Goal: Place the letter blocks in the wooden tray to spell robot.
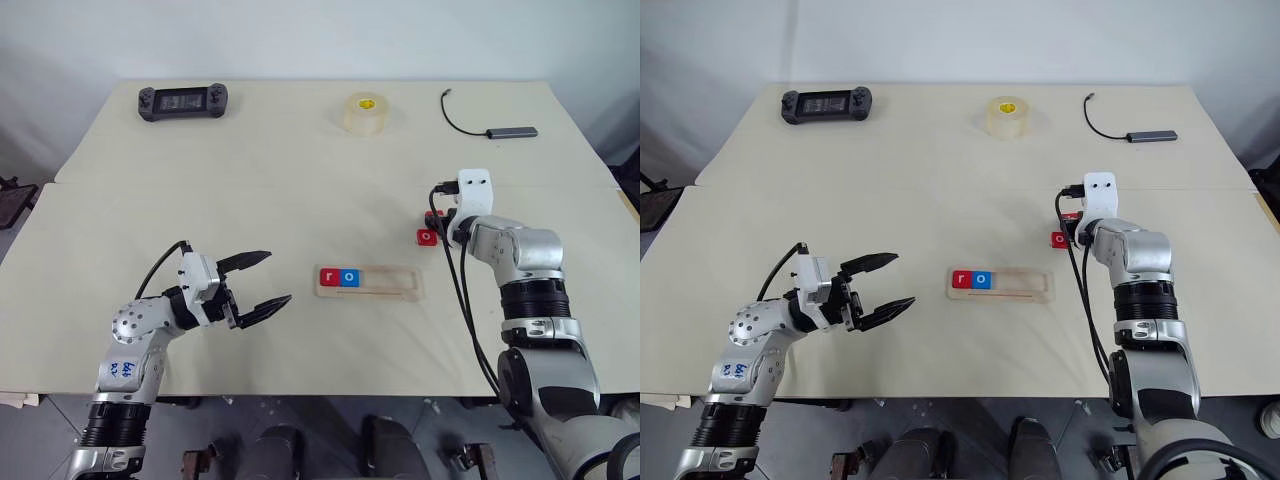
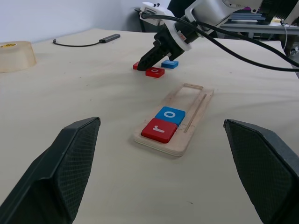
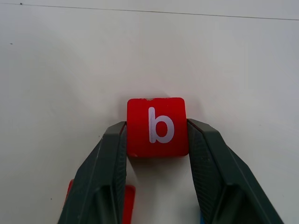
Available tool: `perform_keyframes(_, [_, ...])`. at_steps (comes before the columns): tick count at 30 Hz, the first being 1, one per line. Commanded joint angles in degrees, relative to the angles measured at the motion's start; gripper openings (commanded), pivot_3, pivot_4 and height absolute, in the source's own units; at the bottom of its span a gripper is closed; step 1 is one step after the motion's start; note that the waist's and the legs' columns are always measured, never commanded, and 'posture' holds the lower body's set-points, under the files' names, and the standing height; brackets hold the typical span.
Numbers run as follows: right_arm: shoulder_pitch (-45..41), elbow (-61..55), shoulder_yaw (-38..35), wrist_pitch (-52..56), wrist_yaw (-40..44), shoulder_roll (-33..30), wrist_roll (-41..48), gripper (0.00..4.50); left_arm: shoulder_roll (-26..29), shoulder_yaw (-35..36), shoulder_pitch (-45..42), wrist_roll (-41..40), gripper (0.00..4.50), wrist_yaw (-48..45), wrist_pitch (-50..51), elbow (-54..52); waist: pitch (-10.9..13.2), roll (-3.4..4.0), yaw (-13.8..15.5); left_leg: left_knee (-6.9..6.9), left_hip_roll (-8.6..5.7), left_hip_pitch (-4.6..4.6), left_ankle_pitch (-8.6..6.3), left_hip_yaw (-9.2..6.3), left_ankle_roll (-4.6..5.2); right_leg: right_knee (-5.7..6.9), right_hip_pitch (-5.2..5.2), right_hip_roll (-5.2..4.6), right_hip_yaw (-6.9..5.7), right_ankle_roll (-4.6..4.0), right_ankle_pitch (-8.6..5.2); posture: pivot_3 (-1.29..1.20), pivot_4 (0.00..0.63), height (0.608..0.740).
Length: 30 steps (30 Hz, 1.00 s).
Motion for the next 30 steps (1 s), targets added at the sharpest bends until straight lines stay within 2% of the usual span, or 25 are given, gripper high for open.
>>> perform_keyframes(1, [1.9,-8.6,-1.4,0.0,1.2,-1.2,0.7,1.46,0.4,-0.7,-1.5,-0.9,4.5,-1.5,-0.1,-0.6,0.0,0.0,0.1,0.0,-0.01,0.0,0.0,0.01,0.0,-0.01,0.0,0.0,0.01,0.0,0.0,0.0,0.15,0.74])
perform_keyframes(4, [3.9,-15.9,-1.4,2.3,2.7,-2.7,1.3,1.46,0.3,-0.9,-2.2,-0.9,4.5,-2.2,-0.1,0.2,0.0,0.03,0.1,0.0,-0.01,-0.02,0.0,0.02,0.0,-0.01,-0.03,0.0,0.02,0.0,0.0,0.0,0.15,0.74])
perform_keyframes(7, [9.1,-29.9,-3.2,11.0,4.3,-6.3,3.9,1.46,0.2,-1.8,-3.7,-0.9,4.5,-3.6,-0.1,2.0,0.0,0.04,0.5,-0.01,0.0,-0.04,0.0,0.0,0.0,-0.02,-0.05,0.0,0.01,0.0,0.0,0.0,0.15,0.74])
perform_keyframes(11, [16.5,-42.2,-6.5,19.4,4.1,-7.8,6.1,1.46,0.1,-2.4,-4.9,-1.0,4.5,-5.2,-0.1,3.5,0.0,0.02,0.6,-0.01,-0.01,-0.08,-0.01,-0.03,0.01,-0.08,-0.03,0.0,-0.02,0.0,0.0,0.0,0.15,0.74])
perform_keyframes(16, [27.4,-60.0,-13.0,32.7,-0.5,2.0,7.2,1.46,-0.3,-3.4,-6.6,-0.9,4.5,-7.2,-0.1,5.3,0.0,0.03,0.5,-0.03,0.0,-0.08,-0.01,-0.02,0.0,-0.07,-0.03,0.0,-0.01,0.0,0.0,0.0,0.15,0.74])
perform_keyframes(21, [31.1,-66.2,-12.4,35.8,-4.5,8.8,4.7,1.46,-0.2,-3.9,-7.2,-1.3,4.5,-8.2,0.4,5.4,0.0,0.05,0.4,-0.02,-0.01,-0.02,0.0,0.12,-0.01,0.08,-0.14,0.01,0.19,0.0,0.0,0.0,0.15,0.74])
perform_keyframes(25, [32.9,-65.6,-12.1,34.5,-6.4,11.8,2.9,1.46,0.1,-3.8,-7.7,-1.3,4.5,-9.2,0.6,5.6,0.0,0.05,0.5,-0.03,-0.06,-0.02,0.0,0.09,-0.01,0.14,-0.18,0.02,0.24,-0.01,-0.01,0.0,0.15,0.74])
perform_keyframes(30, [32.5,-63.2,-10.5,32.7,-2.5,8.6,4.2,3.17,0.4,-3.5,-8.4,-1.3,4.5,-10.0,0.4,5.7,0.0,0.05,0.4,-0.03,-0.1,-0.02,0.01,0.1,0.02,0.15,-0.19,0.01,0.29,-0.01,-0.01,0.0,0.15,0.74])
